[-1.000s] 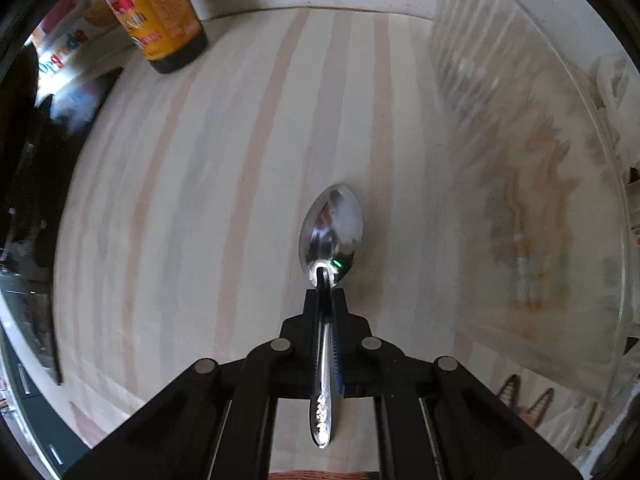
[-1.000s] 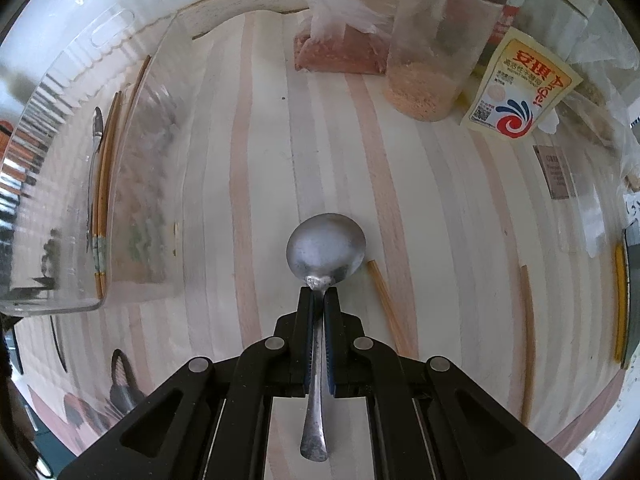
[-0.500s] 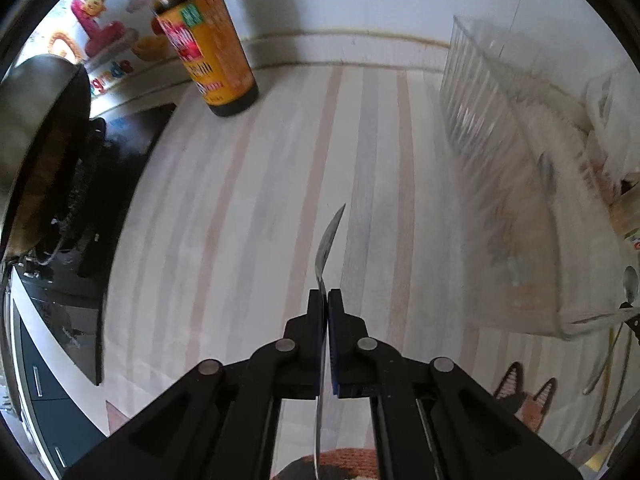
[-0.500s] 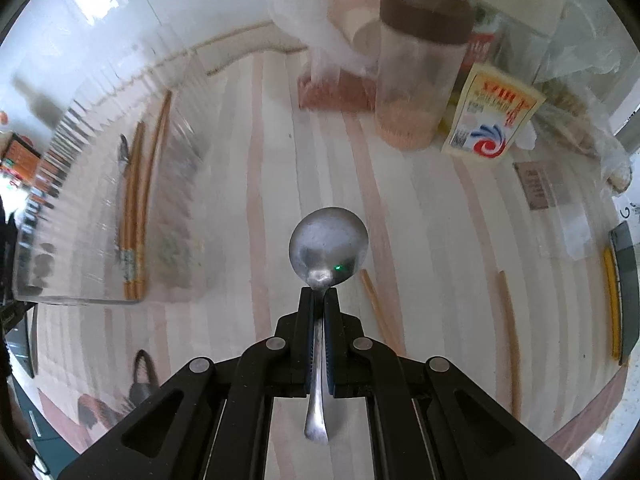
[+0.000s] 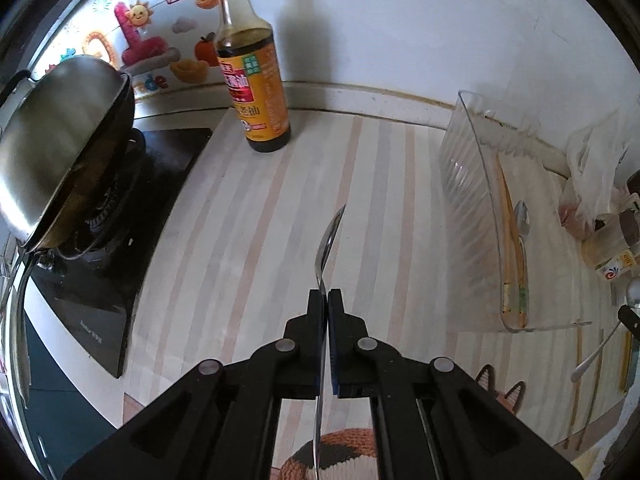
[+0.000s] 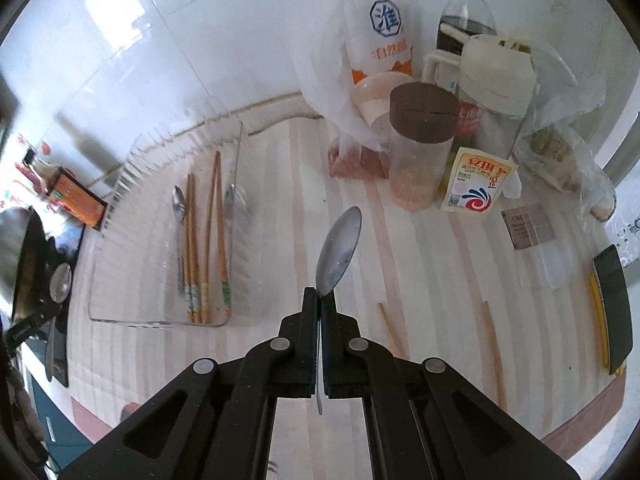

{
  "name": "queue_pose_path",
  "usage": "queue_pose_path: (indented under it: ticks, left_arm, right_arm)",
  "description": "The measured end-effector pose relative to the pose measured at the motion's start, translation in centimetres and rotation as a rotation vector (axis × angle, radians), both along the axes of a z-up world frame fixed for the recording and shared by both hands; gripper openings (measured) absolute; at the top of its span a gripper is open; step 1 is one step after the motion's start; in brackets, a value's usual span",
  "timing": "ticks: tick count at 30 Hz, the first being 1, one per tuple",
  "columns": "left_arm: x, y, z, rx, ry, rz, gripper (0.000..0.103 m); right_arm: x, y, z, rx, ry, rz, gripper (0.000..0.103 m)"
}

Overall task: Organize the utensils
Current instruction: 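Lift both held spoons and carry them toward the clear basket, then lower both spoons into the clear basket and open both tools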

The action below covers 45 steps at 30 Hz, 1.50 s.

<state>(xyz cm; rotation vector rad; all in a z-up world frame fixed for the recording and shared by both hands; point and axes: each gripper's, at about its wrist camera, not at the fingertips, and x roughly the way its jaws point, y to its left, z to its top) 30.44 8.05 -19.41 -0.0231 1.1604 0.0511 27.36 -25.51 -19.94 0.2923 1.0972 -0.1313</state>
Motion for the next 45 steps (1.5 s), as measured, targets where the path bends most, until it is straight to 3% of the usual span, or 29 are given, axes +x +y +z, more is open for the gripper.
queue_pose_path:
  ticks: [4, 9, 13, 16, 20, 25, 27, 29, 30, 31, 32, 33, 34, 36, 38, 39, 42, 45]
  left_arm:
    - [-0.2, 0.0, 1.5, -0.011, -0.024, -0.007, 0.001]
    - [0.5, -1.2, 5.4, -0.058, -0.079, -0.036, 0.001]
    - [2.0, -3.5, 9.4, -0.126, -0.127, -0.090, 0.001]
    - [3.8, -5.7, 11.2, -0.222, -0.122, -0.144, 0.001]
    - [6.8, -9.2, 10.3, -0.317, -0.033, -0.229, 0.003]
    - [8.3, -10.1, 7.5, -0.274, 0.068, -0.201, 0.006]
    - [7.9, -9.5, 7.5, -0.267, 0.052, -0.174, 0.006]
    - [7.3, -9.4, 7.8, -0.216, 0.022, -0.159, 0.012]
    - [7.0, -9.4, 8.0, -0.196, 0.008, -0.154, 0.025]
    - [6.7, -9.4, 8.4, -0.173, -0.017, -0.146, 0.047]
    - [6.4, -9.4, 8.8, -0.158, -0.046, -0.137, 0.059]
    - [5.9, -9.7, 9.3, -0.140, -0.082, -0.129, 0.078]
    - [5.6, -10.1, 9.6, -0.117, -0.120, -0.121, 0.091]
    - [4.5, -11.6, 9.9, -0.075, -0.192, -0.119, 0.100]
    - [3.9, -13.4, 9.4, -0.049, -0.201, -0.147, 0.103]
    - [3.5, -14.7, 8.9, -0.046, -0.188, -0.171, 0.103]
    - [1.6, -20.0, 6.5, -0.025, -0.134, -0.247, 0.103]
    - [-0.8, -25.0, 4.0, -0.001, -0.070, -0.313, 0.103]
  right_arm:
    - [-0.3, 0.2, 1.1, 0.013, -0.034, 0.008, 0.001]
    - [0.2, 0.9, 5.1, 0.043, -0.098, 0.048, 0.001]
    - [2.1, 2.0, 8.6, 0.081, -0.157, 0.095, 0.001]
    - [4.6, 3.0, 10.1, 0.140, -0.171, 0.140, 0.001]
    - [9.0, 4.6, 8.9, 0.220, -0.100, 0.199, 0.001]
    - [13.1, 5.1, 4.1, 0.352, 0.102, 0.210, 0.004]
    - [12.8, 4.1, 4.2, 0.351, 0.079, 0.186, 0.006]
    - [11.8, 2.6, 4.9, 0.329, 0.050, 0.162, 0.009]
    - [11.2, 1.7, 5.3, 0.322, 0.035, 0.145, 0.015]
    - [10.3, 0.7, 5.8, 0.296, 0.022, 0.124, 0.019]
    - [9.2, -0.4, 6.3, 0.265, 0.004, 0.100, 0.028]
    - [8.3, -1.3, 6.7, 0.248, -0.007, 0.078, 0.038]
    - [7.1, -2.6, 6.9, 0.226, -0.015, 0.042, 0.043]
    - [4.3, -5.3, 7.1, 0.207, -0.041, -0.027, 0.057]
    - [1.3, -8.2, 6.3, 0.171, -0.044, -0.094, 0.072]
    - [-0.4, -9.8, 5.5, 0.145, -0.028, -0.133, 0.075]
    - [-4.1, -13.3, 2.5, 0.074, 0.070, -0.205, 0.075]
    - [-7.2, -15.7, -1.3, 0.068, 0.173, -0.224, 0.073]
